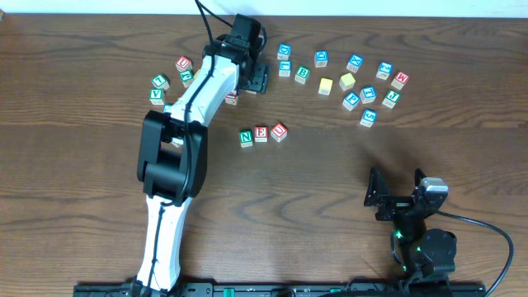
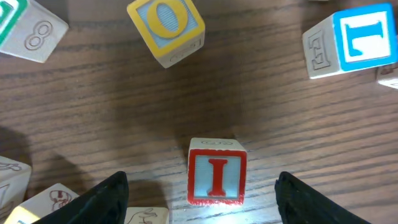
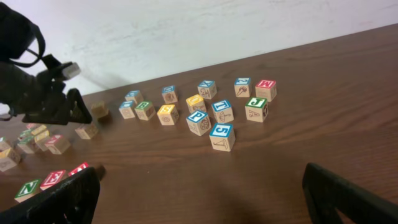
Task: Spell out NEURIPS
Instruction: 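Move the left gripper back to the red I block, then lower the left gripper onto the red I block and grasp it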
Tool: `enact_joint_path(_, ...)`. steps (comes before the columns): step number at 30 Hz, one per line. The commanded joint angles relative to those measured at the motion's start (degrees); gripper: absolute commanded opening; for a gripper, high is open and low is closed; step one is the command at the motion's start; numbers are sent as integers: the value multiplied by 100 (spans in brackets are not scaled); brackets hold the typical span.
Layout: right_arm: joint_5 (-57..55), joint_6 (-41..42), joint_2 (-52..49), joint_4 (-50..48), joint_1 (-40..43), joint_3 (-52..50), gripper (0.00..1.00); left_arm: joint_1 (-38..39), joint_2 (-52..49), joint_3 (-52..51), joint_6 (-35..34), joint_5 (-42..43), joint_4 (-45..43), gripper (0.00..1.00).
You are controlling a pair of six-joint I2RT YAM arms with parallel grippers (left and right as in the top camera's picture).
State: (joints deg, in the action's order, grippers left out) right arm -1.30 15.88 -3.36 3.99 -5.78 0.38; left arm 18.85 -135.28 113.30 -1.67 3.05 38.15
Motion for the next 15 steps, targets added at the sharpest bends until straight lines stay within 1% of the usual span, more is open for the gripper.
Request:
enact_joint_path(1,-26,-24,7,15,55,-7,99,-2,-118,131,17,-28,-22,76)
enact_joint_path(12,-26,-24,7,15,55,-7,99,-2,-214,85,17,-28,-2,76)
enact_joint_path(15,-26,-24,7,15,55,-7,99,-2,-216,-22,17,-28,-20,72)
